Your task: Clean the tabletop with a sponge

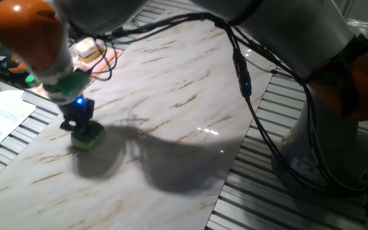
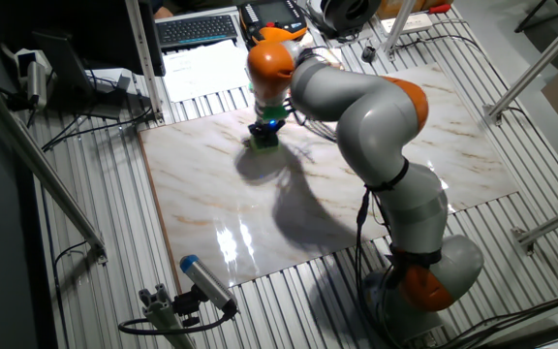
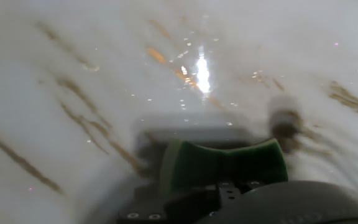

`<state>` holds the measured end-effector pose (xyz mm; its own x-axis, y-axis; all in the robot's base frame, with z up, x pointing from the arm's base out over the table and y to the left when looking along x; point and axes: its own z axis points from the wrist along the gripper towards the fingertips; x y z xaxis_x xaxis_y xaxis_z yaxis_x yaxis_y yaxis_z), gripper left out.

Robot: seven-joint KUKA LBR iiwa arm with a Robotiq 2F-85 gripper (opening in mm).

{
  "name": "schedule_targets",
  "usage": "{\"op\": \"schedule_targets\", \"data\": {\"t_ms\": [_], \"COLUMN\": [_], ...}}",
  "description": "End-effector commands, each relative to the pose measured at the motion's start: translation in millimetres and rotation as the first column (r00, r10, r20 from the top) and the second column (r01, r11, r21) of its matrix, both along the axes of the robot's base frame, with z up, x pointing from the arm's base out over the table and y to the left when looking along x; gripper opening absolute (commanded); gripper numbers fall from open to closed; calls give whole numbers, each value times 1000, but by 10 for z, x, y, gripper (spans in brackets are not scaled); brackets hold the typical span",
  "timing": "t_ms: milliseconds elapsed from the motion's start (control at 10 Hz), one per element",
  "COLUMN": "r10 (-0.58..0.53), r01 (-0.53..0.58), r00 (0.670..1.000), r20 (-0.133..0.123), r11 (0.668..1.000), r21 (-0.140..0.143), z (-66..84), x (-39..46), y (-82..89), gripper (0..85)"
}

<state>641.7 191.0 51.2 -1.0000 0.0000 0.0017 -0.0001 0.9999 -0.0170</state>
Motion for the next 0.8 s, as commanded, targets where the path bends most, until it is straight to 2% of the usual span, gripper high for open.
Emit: {"op": "schedule_targets", "data": {"t_ms": [0,100,300,500,700], "r10": [-7,-9,-21,-32,-47], "r01": [7,9,20,31,47], "r00": [1000,1000,1000,999,999], "r20": [5,7,10,16,16], "r11": [1000,1000,999,998,999], "r21": [-1,6,49,46,22], "z": [-19,-55,-64,-1,113], "x": [16,48,121,243,334], "y": [-2,-30,-101,-97,-39], "gripper": [0,0,0,0,0]}}
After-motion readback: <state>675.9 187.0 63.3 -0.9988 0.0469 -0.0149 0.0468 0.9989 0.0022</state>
